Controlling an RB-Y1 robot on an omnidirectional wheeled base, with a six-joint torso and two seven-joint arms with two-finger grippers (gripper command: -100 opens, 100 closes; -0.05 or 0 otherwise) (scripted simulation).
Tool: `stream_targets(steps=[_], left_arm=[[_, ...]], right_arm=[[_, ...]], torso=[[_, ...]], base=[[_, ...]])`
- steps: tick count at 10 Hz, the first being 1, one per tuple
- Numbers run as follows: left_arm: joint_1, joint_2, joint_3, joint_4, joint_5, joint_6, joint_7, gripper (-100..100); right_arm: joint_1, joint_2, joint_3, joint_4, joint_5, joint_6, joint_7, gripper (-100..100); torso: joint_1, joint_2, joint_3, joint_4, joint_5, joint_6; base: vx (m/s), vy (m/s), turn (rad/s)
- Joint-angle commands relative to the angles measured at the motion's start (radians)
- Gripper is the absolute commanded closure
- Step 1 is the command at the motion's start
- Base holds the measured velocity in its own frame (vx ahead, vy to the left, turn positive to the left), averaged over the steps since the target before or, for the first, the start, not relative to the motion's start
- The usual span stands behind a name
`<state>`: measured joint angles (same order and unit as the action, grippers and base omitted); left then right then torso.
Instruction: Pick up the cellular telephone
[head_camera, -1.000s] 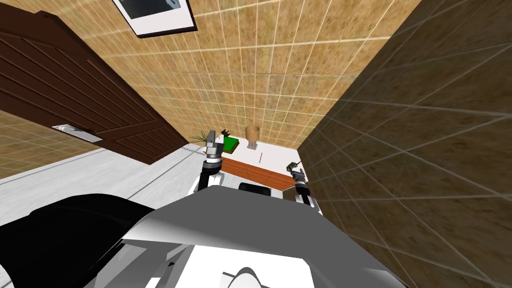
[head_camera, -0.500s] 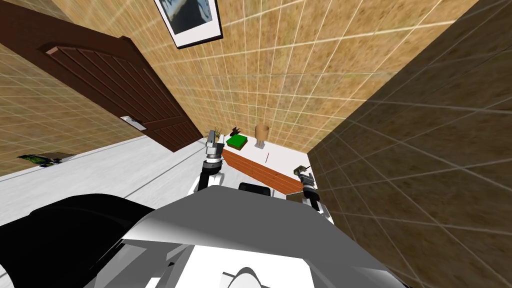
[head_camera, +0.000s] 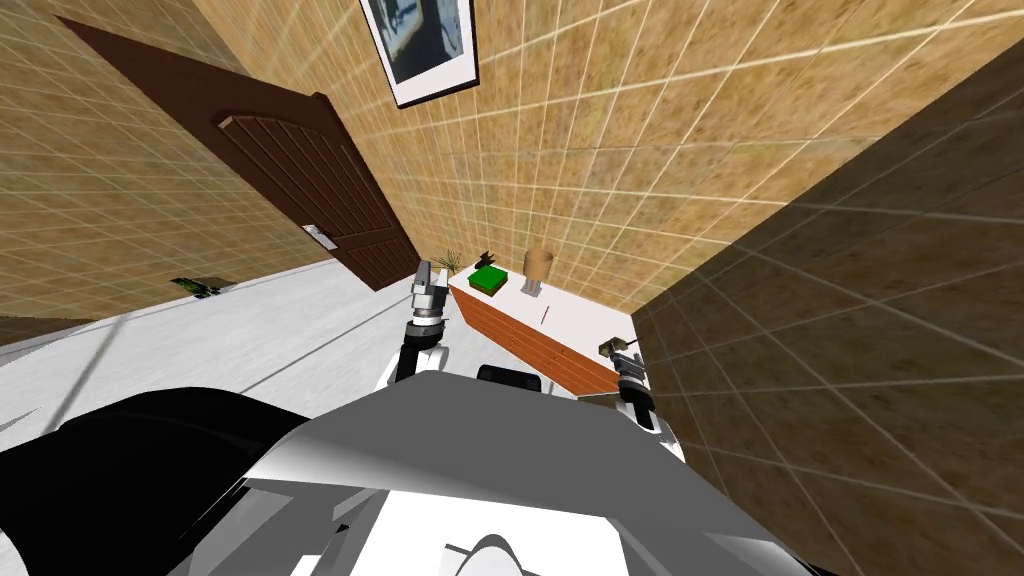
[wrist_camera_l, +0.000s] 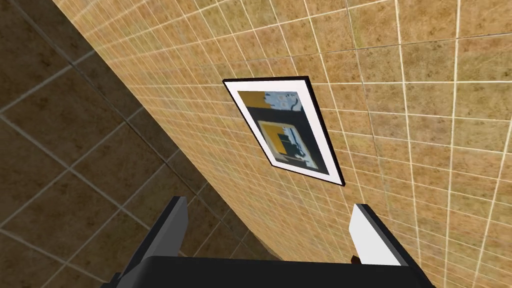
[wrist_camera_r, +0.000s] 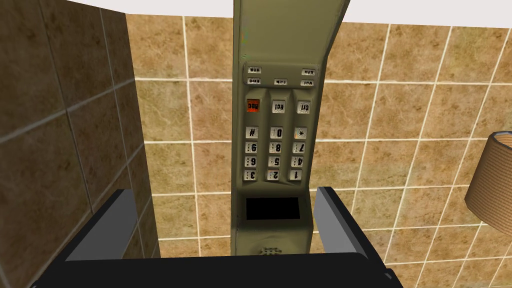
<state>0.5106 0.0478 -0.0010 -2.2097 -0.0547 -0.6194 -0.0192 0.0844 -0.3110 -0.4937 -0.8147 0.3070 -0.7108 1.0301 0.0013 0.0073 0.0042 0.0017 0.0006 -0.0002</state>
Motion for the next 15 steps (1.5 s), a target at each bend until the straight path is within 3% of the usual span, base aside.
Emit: stream_targets(steps=[1, 2, 3, 4, 5, 6, 7, 9, 10, 11, 13, 14, 15], left_arm=[[0.0, 0.0, 0.0, 0.0, 0.0, 0.0, 0.0, 0], [0.0, 0.0, 0.0, 0.0, 0.0, 0.0, 0.0, 0], [0.0, 0.0, 0.0, 0.0, 0.0, 0.0, 0.0, 0], [0.0, 0.0, 0.0, 0.0, 0.0, 0.0, 0.0, 0], [0.0, 0.0, 0.0, 0.0, 0.0, 0.0, 0.0, 0], [0.0, 0.0, 0.0, 0.0, 0.0, 0.0, 0.0, 0], [0.0, 0.0, 0.0, 0.0, 0.0, 0.0, 0.0, 0], [0.0, 0.0, 0.0, 0.0, 0.0, 0.0, 0.0, 0], [0.001, 0.0, 0.0, 0.0, 0.0, 0.0, 0.0, 0], [0.0, 0.0, 0.0, 0.0, 0.0, 0.0, 0.0, 0], [0.001, 0.0, 0.0, 0.0, 0.0, 0.0, 0.0, 0], [0.001, 0.0, 0.0, 0.0, 0.0, 0.0, 0.0, 0], [0.001, 0.0, 0.0, 0.0, 0.0, 0.0, 0.0, 0]], right_arm=[[0.0, -0.02, -0.026, 0.05, -0.027, -0.013, 0.008, -100], [-0.014, -0.055, -0.071, 0.09, -0.068, -0.03, 0.025, -100], [-0.014, -0.06, -0.073, 0.126, -0.075, -0.03, 0.025, -100], [-0.027, -0.099, -0.118, 0.177, -0.117, -0.047, 0.042, -100], [-0.027, -0.099, -0.119, 0.197, -0.123, -0.047, 0.042, -100], [-0.041, -0.139, -0.162, 0.233, -0.164, -0.064, 0.059, -100], [-0.041, -0.139, -0.166, 0.268, -0.171, -0.064, 0.059, -100], [-0.041, -0.139, -0.166, 0.268, -0.171, -0.064, 0.059, -100], [-0.055, -0.178, -0.213, 0.312, -0.219, -0.082, 0.076, -100], [-0.055, -0.178, -0.213, 0.295, -0.219, -0.082, 0.076, -100], [-0.055, -0.178, -0.213, 0.339, -0.219, -0.082, 0.076, -100], [-0.058, -0.181, -0.212, 0.33, -0.219, -0.083, 0.075, -100], [-0.057, -0.182, -0.212, 0.333, -0.219, -0.084, 0.074, 100]], torso=[[0.0, 0.0, 0.0, 0.0, 0.0, 0.0], [0.0, -0.001, 0.0, 0.0, 0.0, 0.0], [-0.001, 0.0, 0.0, 0.0, 0.0, 0.0], [-0.001, -0.001, 0.0, 0.0, 0.0, 0.001], [-0.001, -0.001, 0.0, 0.0, 0.0, 0.0], [-0.001, -0.002, -0.001, 0.0, 0.0, 0.0], [-0.001, -0.001, -0.001, 0.0, 0.0, 0.0], [-0.003, -0.003, -0.002, -0.001, 0.0, 0.001], [-0.005, -0.005, -0.003, -0.001, -0.001, 0.002], [-0.002, -0.004, -0.002, -0.001, 0.0, 0.0], [-0.003, -0.004, -0.002, -0.001, -0.001, 0.002], [-0.005, -0.005, -0.003, -0.001, -0.001, 0.002], [-0.006, -0.006, -0.003, -0.001, -0.001, 0.002]], base=[[-0.095, 0.049, 0.382], [-0.107, 0.053, 0.417], [-0.093, 0.043, 0.322], [-0.089, 0.06, 0.379], [-0.073, 0.058, 0.332], [-0.093, 0.061, 0.4], [-0.072, 0.056, 0.338], [-0.015, 0.015, 0.061], [-0.054, 0.056, 0.36], [-0.063, 0.065, 0.369], [-0.016, 0.011, 0.005], [-0.001, -0.001, -0.012], [0.0, 0.0, 0.0]])
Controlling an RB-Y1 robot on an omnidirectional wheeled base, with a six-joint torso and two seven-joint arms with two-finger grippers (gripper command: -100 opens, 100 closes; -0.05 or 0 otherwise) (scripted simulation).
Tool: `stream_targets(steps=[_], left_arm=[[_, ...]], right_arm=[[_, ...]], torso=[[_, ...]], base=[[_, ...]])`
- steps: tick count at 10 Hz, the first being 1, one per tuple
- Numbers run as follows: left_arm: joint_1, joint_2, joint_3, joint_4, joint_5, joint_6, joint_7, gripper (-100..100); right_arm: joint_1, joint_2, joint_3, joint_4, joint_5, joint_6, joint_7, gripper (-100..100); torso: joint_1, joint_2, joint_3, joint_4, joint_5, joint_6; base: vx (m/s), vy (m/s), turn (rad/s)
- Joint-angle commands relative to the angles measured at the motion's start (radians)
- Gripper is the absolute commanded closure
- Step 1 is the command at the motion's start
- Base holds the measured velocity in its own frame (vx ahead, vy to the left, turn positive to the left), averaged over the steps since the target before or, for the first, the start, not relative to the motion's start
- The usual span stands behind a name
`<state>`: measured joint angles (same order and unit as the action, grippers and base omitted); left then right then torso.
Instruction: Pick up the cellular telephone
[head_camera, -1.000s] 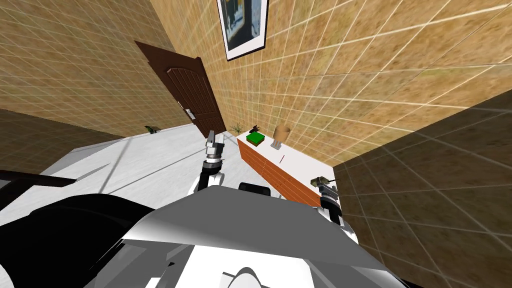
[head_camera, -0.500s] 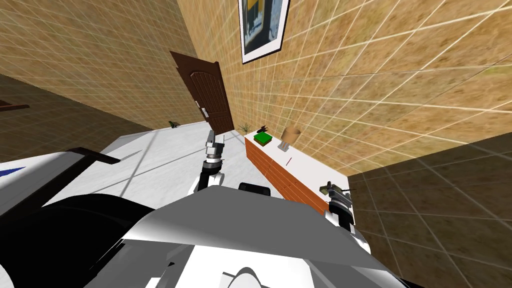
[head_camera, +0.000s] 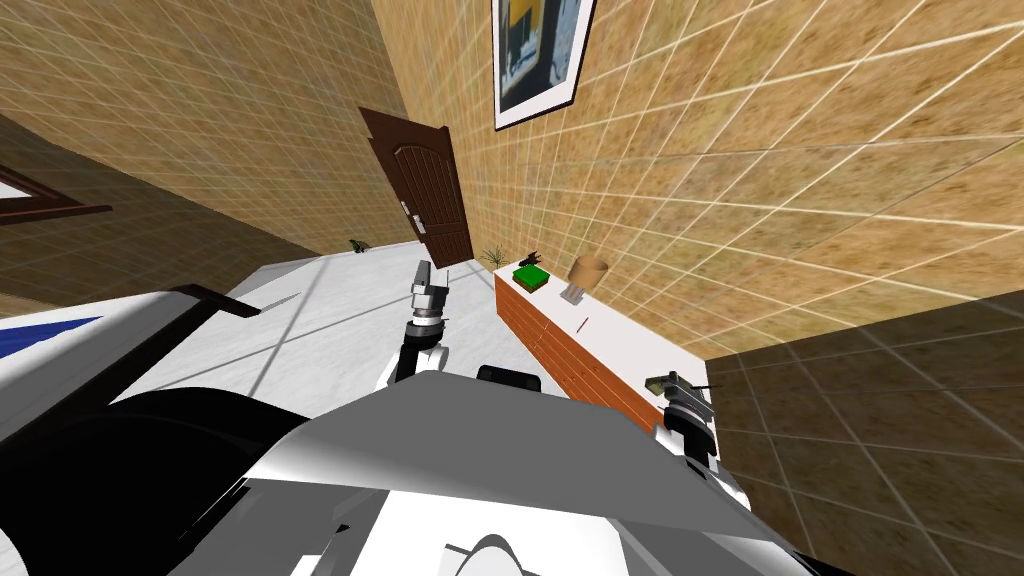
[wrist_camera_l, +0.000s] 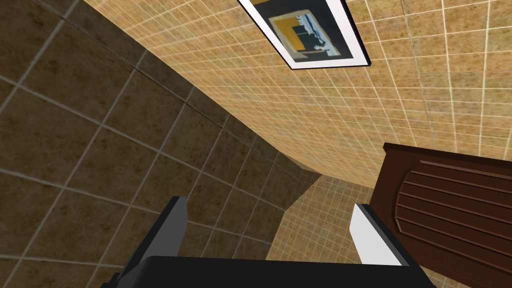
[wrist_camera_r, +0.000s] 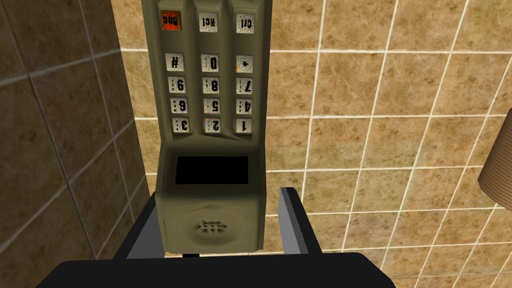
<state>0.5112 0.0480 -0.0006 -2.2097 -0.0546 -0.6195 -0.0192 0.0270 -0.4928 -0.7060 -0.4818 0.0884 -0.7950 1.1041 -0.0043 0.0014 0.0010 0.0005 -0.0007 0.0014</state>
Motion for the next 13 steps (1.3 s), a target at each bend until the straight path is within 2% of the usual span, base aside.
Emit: stream_targets(steps=[1, 4, 5, 6, 7, 8, 9, 10, 11, 12, 13], left_arm=[[0.0, 0.0, 0.0, 0.0, 0.0, 0.0, 0.0, 0], [0.0, 0.0, 0.0, 0.0, 0.0, 0.0, 0.0, 0], [0.0, 0.0, 0.0, 0.0, 0.0, 0.0, 0.0, 0], [0.0, 0.0, 0.0, 0.0, 0.0, 0.0, 0.0, 0], [0.0, 0.0, 0.0, 0.0, 0.0, 0.0, 0.0, 0], [0.0, 0.0, 0.0, 0.0, 0.0, 0.0, 0.0, 0], [0.0, 0.0, 0.0, 0.0, 0.0, 0.0, 0.0, 0], [0.0, 0.0, 0.0, 0.0, 0.0, 0.0, 0.0, 0], [0.0, 0.0, 0.0, 0.0, 0.0, 0.0, 0.0, 0], [0.0, 0.0, 0.0, 0.0, 0.0, 0.0, 0.0, 0], [0.0, 0.0, 0.0, 0.0, 0.0, 0.0, 0.0, 0]], right_arm=[[0.0, 0.0, 0.0, 0.0, 0.0, 0.0, 0.0, 100], [0.0, 0.0, 0.0, 0.0, 0.0, 0.0, 0.0, 100], [0.0, 0.0, 0.0, 0.0, 0.0, 0.0, 0.0, 0], [0.016, 0.043, 0.046, -0.05, 0.047, 0.02, -0.015, 100], [0.016, 0.043, 0.046, -0.065, 0.047, 0.02, -0.015, 100], [0.03, 0.083, 0.089, -0.128, 0.09, 0.037, -0.032, 100], [0.03, 0.083, 0.093, -0.136, 0.095, 0.037, -0.032, 100], [0.044, 0.122, 0.134, -0.16, 0.136, 0.054, -0.049, 100], [0.026, 0.108, 0.14, -0.072, 0.144, 0.03, -0.049, 100], [0.044, 0.122, 0.14, -0.179, 0.144, 0.054, -0.049, 100], [0.044, 0.122, 0.14, -0.207, 0.144, 0.054, -0.049, 100]], torso=[[0.0, 0.0, 0.0, 0.0, 0.0, 0.0], [0.0, 0.0, 0.0, 0.0, 0.0, 0.0], [0.0, 0.0, 0.0, 0.0, 0.0, 0.0], [0.0, 0.0, 0.0, 0.0, 0.0, 0.0], [-0.002, -0.002, -0.002, -0.002, -0.004, 0.002], [-0.006, -0.003, -0.003, -0.004, -0.005, 0.005], [-0.009, -0.004, -0.004, -0.004, -0.007, 0.004], [-0.013, -0.005, -0.006, -0.006, -0.01, 0.005], [-0.019, -0.007, -0.009, -0.011, -0.016, 0.01], [-0.022, -0.005, -0.01, -0.015, -0.022, 0.013], [-0.024, -0.003, -0.009, -0.015, -0.025, 0.012]], base=[[0.0, 0.0, 0.0], [0.0, 0.0, 0.0], [0.0, 0.0, 0.0], [0.054, -0.061, -0.335], [0.09, -0.071, -0.415], [0.092, -0.087, -0.397], [0.072, -0.067, -0.294], [0.11, -0.07, -0.368], [0.102, -0.059, -0.358], [0.031, -0.013, -0.116], [-0.014, 0.005, 0.009]])
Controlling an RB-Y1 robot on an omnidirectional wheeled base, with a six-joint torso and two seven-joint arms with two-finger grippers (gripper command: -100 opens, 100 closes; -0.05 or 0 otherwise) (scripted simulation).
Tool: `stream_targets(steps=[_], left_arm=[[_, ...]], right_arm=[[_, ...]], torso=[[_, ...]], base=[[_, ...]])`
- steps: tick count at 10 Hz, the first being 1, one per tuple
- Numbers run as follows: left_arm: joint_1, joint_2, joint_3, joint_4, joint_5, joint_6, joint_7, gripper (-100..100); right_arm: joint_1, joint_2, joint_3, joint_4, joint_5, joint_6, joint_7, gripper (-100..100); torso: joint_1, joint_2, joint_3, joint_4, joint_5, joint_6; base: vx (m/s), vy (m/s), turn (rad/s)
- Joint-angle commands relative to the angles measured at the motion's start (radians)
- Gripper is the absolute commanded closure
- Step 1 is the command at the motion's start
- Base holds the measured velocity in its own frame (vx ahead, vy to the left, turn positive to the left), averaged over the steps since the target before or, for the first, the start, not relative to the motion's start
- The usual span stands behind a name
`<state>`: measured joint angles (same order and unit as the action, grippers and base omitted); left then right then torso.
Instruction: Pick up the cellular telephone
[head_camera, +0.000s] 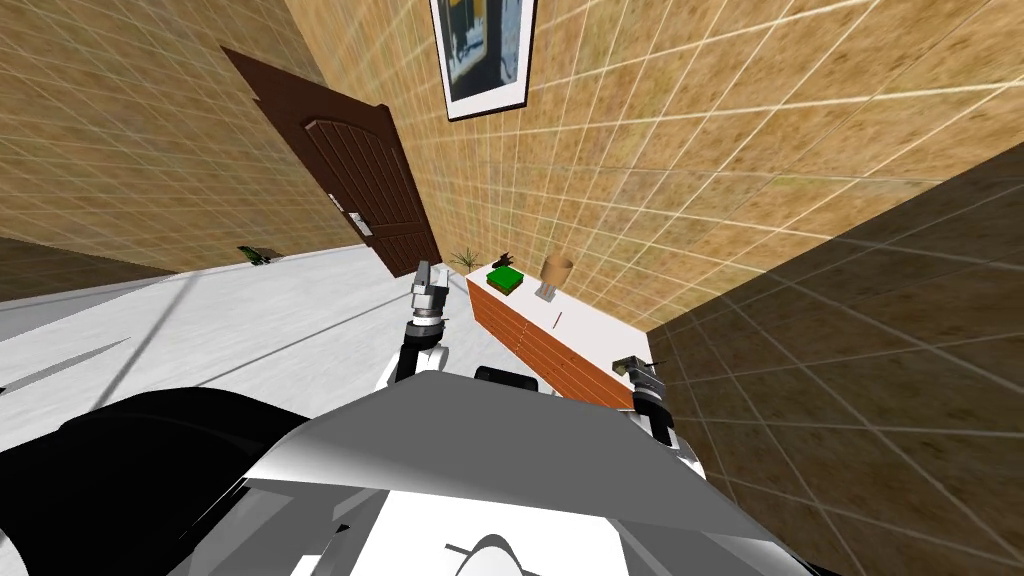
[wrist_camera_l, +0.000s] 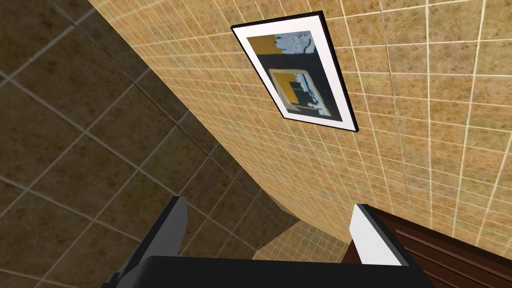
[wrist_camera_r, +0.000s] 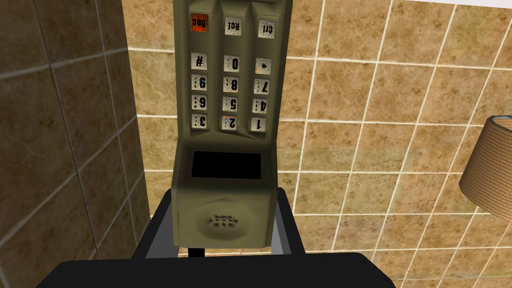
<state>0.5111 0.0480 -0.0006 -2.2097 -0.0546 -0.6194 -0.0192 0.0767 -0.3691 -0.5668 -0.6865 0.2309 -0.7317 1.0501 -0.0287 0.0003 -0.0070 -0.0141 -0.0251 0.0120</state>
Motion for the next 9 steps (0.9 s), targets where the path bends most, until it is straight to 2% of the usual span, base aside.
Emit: stream_targets(steps=[1, 2, 3, 5, 6, 8, 9], left_arm=[[0.0, 0.0, 0.0, 0.0, 0.0, 0.0, 0.0, 0], [0.0, 0.0, 0.0, 0.0, 0.0, 0.0, 0.0, 0], [0.0, 0.0, 0.0, 0.0, 0.0, 0.0, 0.0, 0], [0.0, 0.0, 0.0, 0.0, 0.0, 0.0, 0.0, 0], [0.0, 0.0, 0.0, 0.0, 0.0, 0.0, 0.0, 0], [0.0, 0.0, 0.0, 0.0, 0.0, 0.0, 0.0, 0], [0.0, 0.0, 0.0, 0.0, 0.0, 0.0, 0.0, 0]], right_arm=[[0.008, 0.038, 0.047, -0.05, 0.049, 0.008, -0.012, 100], [0.008, 0.038, 0.047, -0.052, 0.049, 0.008, -0.012, 100], [0.008, 0.038, 0.047, -0.044, 0.049, 0.008, -0.012, 100], [0.008, 0.038, 0.047, -0.073, 0.049, 0.008, -0.012, 100], [0.022, 0.077, 0.094, -0.107, 0.097, 0.025, -0.028, 100], [0.022, 0.077, 0.094, -0.144, 0.097, 0.025, -0.028, 100], [0.036, 0.116, 0.141, -0.181, 0.145, 0.043, -0.045, 100]], torso=[[0.0, 0.0, 0.0, 0.0, 0.0, 0.0], [-0.003, -0.002, -0.002, -0.001, -0.001, 0.003], [-0.005, -0.004, -0.003, -0.002, -0.002, 0.003], [-0.005, -0.003, -0.003, -0.002, -0.003, 0.001], [-0.005, -0.003, -0.002, -0.002, -0.002, 0.0], [-0.007, -0.008, -0.006, -0.004, -0.004, 0.003], [-0.007, -0.006, -0.005, -0.004, -0.004, 0.001]], base=[[0.049, -0.046, -0.369], [0.071, -0.045, -0.312], [0.036, -0.018, -0.071], [0.001, 0.0, 0.017], [0.071, -0.038, -0.339], [0.064, -0.021, -0.225], [0.075, -0.055, -0.317]])
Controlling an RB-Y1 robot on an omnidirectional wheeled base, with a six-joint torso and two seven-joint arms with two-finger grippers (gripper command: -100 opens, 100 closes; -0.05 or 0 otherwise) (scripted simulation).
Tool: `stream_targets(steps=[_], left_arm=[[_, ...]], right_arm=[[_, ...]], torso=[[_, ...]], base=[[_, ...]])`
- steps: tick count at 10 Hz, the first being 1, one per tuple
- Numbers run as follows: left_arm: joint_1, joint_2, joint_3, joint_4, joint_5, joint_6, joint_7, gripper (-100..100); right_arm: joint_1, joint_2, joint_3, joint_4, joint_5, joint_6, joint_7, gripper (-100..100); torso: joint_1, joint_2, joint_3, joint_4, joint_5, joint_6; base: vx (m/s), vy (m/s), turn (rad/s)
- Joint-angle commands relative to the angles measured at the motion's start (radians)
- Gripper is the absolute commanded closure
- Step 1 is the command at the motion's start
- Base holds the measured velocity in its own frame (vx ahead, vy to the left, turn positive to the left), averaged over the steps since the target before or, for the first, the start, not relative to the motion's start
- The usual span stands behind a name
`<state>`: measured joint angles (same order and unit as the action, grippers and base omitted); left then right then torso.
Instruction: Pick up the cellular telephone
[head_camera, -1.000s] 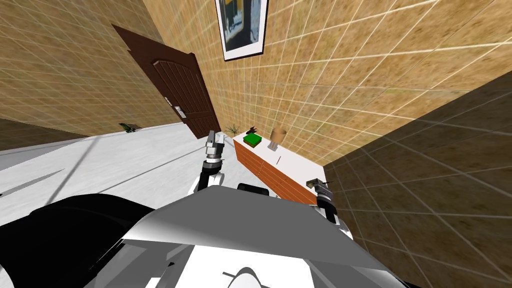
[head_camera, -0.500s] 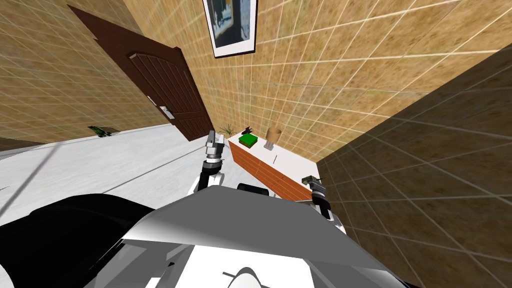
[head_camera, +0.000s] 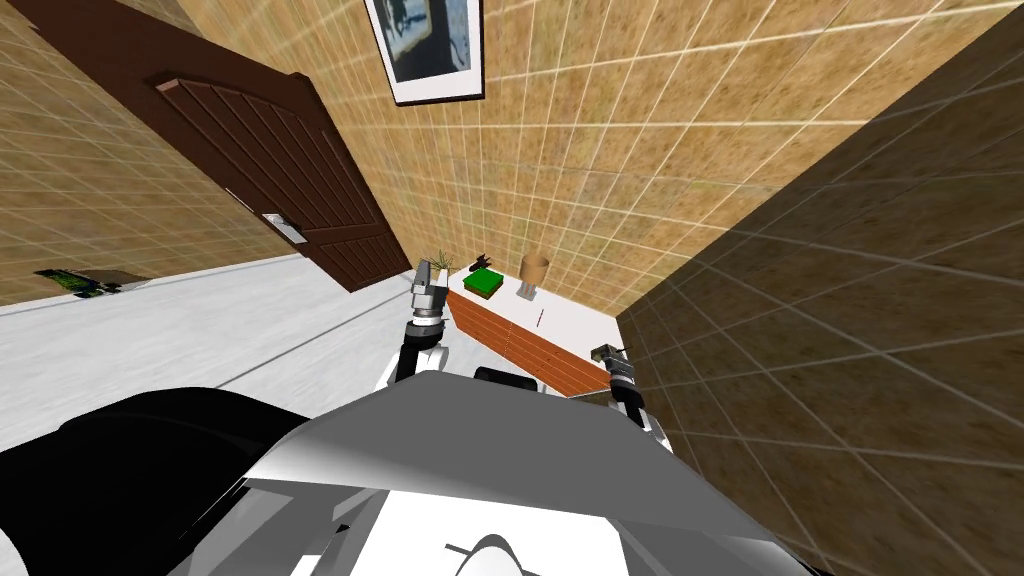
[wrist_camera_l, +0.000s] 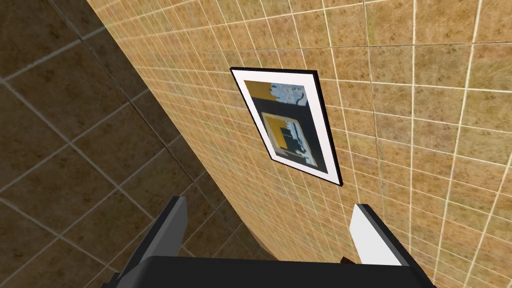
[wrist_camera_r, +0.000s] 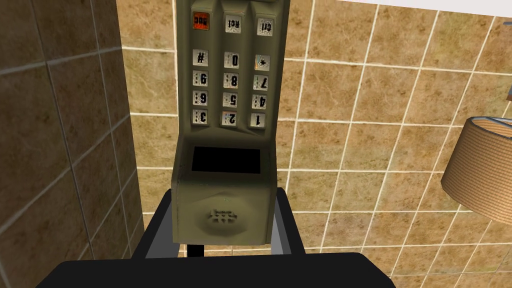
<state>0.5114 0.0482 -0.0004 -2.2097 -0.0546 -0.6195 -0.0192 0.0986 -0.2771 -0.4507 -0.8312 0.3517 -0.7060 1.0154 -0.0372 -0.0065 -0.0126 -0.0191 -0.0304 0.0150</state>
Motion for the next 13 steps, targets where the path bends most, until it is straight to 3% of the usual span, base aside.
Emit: stream_targets(steps=[1, 2, 3, 4, 6, 7, 8, 9, 10, 11, 12, 13], left_arm=[[0.0, 0.0, 0.0, 0.0, 0.0, 0.0, 0.0, 0], [0.0, 0.0, 0.0, 0.0, 0.0, 0.0, 0.0, 0], [0.0, 0.0, 0.0, 0.0, 0.0, 0.0, 0.0, 0], [0.0, 0.0, 0.0, 0.0, 0.0, 0.0, 0.0, 0], [0.0, 0.0, 0.0, 0.0, 0.0, 0.0, 0.0, 0], [0.0, 0.0, 0.0, 0.0, 0.0, 0.0, 0.0, 0], [0.0, 0.0, 0.0, 0.0, 0.0, 0.0, 0.0, 0], [0.0, 0.0, 0.0, 0.0, 0.0, 0.0, 0.0, 0], [0.0, 0.0, 0.0, 0.0, 0.0, 0.0, 0.0, 0], [0.0, 0.0, 0.0, 0.0, 0.0, 0.0, 0.0, 0], [0.0, 0.0, 0.0, 0.0, 0.0, 0.0, 0.0, 0], [0.0, 0.0, 0.0, 0.0, 0.0, 0.0, 0.0, 0]], right_arm=[[0.014, 0.025, 0.025, -0.05, 0.024, 0.017, -0.01, 100], [0.014, 0.025, 0.025, -0.07, 0.024, 0.017, -0.01, 100], [0.028, 0.064, 0.071, -0.097, 0.071, 0.034, -0.027, 100], [0.028, 0.064, 0.072, -0.132, 0.073, 0.034, -0.027, 100], [0.028, 0.064, 0.072, -0.141, 0.073, 0.034, -0.027, 100], [0.042, 0.103, 0.119, -0.18, 0.121, 0.051, -0.044, 100], [0.042, 0.103, 0.119, -0.212, 0.121, 0.051, -0.044, 100], [0.056, 0.143, 0.164, -0.241, 0.164, 0.069, -0.061, 100], [0.056, 0.143, 0.166, -0.279, 0.169, 0.069, -0.061, 100], [0.056, 0.143, 0.166, -0.283, 0.169, 0.069, -0.061, 100], [0.07, 0.182, 0.213, -0.323, 0.216, 0.086, -0.078, 100], [0.07, 0.182, 0.213, -0.301, 0.217, 0.086, -0.078, 100]], torso=[[0.0, 0.0, 0.0, 0.0, 0.0, 0.0], [-0.001, 0.0, -0.001, -0.001, -0.001, 0.001], [0.0, 0.002, 0.0, 0.0, -0.001, -0.001], [0.0, 0.0, -0.001, -0.002, -0.002, 0.0], [0.0, 0.0, -0.001, -0.002, -0.003, -0.001], [0.001, 0.002, 0.0, -0.001, -0.002, -0.002], [0.0, 0.0, -0.001, -0.002, -0.003, 0.0], [0.0, 0.0, -0.001, -0.002, -0.002, 0.0], [0.0, -0.002, -0.002, -0.003, -0.003, 0.0], [0.0, -0.003, -0.002, -0.002, -0.002, 0.0], [0.001, 0.0, -0.001, -0.001, -0.002, -0.001], [0.0, -0.001, -0.002, -0.002, -0.002, 0.0]], base=[[0.081, -0.043, -0.349], [0.035, -0.005, -0.101], [0.067, -0.032, -0.33], [0.082, -0.026, -0.361], [0.032, -0.002, -0.005], [0.071, -0.028, -0.292], [0.073, -0.017, -0.392], [0.108, -0.024, -0.423], [0.109, -0.015, -0.38], [0.054, 0.002, -0.072], [0.072, -0.015, -0.352], [0.091, -0.01, -0.318]])
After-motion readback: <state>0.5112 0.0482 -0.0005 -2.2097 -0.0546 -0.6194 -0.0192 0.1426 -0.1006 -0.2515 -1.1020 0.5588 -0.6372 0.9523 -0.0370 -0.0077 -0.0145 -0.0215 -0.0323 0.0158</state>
